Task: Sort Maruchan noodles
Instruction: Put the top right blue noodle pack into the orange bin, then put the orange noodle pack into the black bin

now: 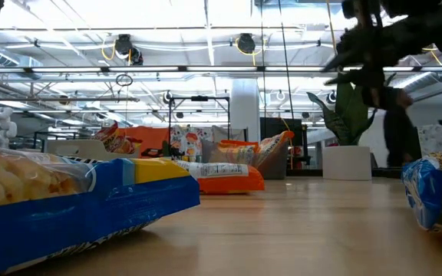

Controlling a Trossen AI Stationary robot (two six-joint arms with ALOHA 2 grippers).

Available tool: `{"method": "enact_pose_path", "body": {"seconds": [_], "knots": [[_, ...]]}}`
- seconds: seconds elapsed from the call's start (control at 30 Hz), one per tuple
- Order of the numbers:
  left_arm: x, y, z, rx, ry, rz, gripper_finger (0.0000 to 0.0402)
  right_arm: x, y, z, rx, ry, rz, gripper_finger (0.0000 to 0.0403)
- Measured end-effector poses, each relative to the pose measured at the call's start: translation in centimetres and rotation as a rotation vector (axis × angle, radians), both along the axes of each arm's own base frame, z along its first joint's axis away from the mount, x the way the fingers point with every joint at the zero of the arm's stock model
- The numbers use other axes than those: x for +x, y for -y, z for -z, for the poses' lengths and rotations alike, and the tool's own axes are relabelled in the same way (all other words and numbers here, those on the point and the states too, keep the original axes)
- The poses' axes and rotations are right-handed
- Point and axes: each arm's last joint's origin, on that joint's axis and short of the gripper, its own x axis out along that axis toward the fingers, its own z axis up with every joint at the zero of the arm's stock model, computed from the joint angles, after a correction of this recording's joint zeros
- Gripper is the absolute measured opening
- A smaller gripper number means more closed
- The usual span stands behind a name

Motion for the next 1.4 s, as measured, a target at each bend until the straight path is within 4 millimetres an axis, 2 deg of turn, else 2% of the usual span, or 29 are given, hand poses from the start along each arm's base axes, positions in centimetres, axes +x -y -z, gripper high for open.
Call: {"method": "enact_pose_path", "body": {"seconds": [0.13,0.27,0.43,0.57,0.77,0.93,1.07,1.23,1.4], "knots": [[-0.2,-0.3,0.0,0.022,-0.009,0.063,0.0223,0.4,0.1,-1.0,0.002,0.107,0.089,0.0084],[-0.2,-0.3,0.0,0.012,-0.005,0.123,0.0241,0.6,-0.3,-1.4,-0.010,0.149,0.154,0.0084],[-0.8,-1.5,-1.0,0.029,-0.044,0.048,0.0245,1.6,-1.3,-2.1,0.006,0.117,0.143,0.0084],[-1.9,-3.3,-2.9,0.056,0.033,-0.024,0.0245,3.8,-2.0,-3.4,-0.006,0.036,0.105,0.0084],[-3.5,-6.1,-5.6,0.115,0.271,-0.117,0.0246,8.6,-2.6,-4.5,-0.045,-0.069,0.074,0.0084],[-4.2,-7.8,-6.8,0.170,0.410,-0.180,0.0246,12.4,-3.1,-4.2,-0.025,-0.231,0.018,0.0084],[-4.1,-8.5,-7.0,0.207,0.455,-0.208,0.0246,14.9,-4.1,-4.6,-0.032,-0.326,-0.080,0.0084],[-3.7,-8.7,-7.1,0.228,0.484,-0.229,0.0246,16.5,-5.0,-5.6,-0.041,-0.377,-0.132,0.0084],[-3.4,-8.8,-7.1,0.262,0.533,-0.242,0.0246,16.6,-5.1,-5.9,-0.015,-0.400,-0.076,0.0084]]}}
